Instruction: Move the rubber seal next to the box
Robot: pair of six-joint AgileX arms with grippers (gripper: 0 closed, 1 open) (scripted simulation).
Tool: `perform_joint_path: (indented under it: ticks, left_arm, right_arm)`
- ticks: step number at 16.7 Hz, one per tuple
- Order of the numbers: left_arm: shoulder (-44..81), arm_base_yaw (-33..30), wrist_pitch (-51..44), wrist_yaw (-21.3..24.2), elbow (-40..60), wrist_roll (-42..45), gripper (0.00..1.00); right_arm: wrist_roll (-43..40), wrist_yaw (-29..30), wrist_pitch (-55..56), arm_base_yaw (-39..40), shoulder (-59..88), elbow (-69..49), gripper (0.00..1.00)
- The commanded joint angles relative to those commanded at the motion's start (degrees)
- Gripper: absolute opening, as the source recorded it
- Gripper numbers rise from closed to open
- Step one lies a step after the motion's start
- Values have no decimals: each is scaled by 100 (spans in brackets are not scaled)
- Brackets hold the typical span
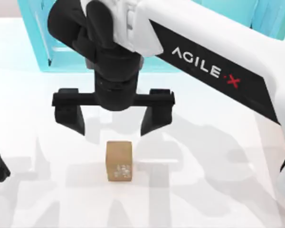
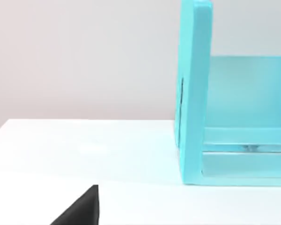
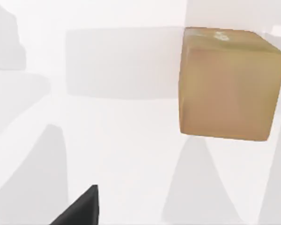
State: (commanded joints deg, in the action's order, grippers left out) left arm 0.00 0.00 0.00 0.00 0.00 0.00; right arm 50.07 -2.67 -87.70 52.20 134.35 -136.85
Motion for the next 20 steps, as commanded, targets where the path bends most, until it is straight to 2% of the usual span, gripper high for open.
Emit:
perform_joint_path:
  ticks: [5, 13, 16, 20]
  left_arm:
    - [0, 0, 0, 0, 0, 0, 100]
    - [0, 0, 0, 0, 0, 0, 100]
    - [0, 0, 0, 0, 0, 0, 100]
    - [0, 0, 0, 0, 0, 0, 100]
  right_arm:
    - [280, 248, -282, -28, 601, -439, 100]
    - [298, 269, -271, -33, 628, -440, 100]
    - [302, 276, 121, -40, 598, -34, 100]
    - [303, 274, 1129, -37, 526, 1075, 100]
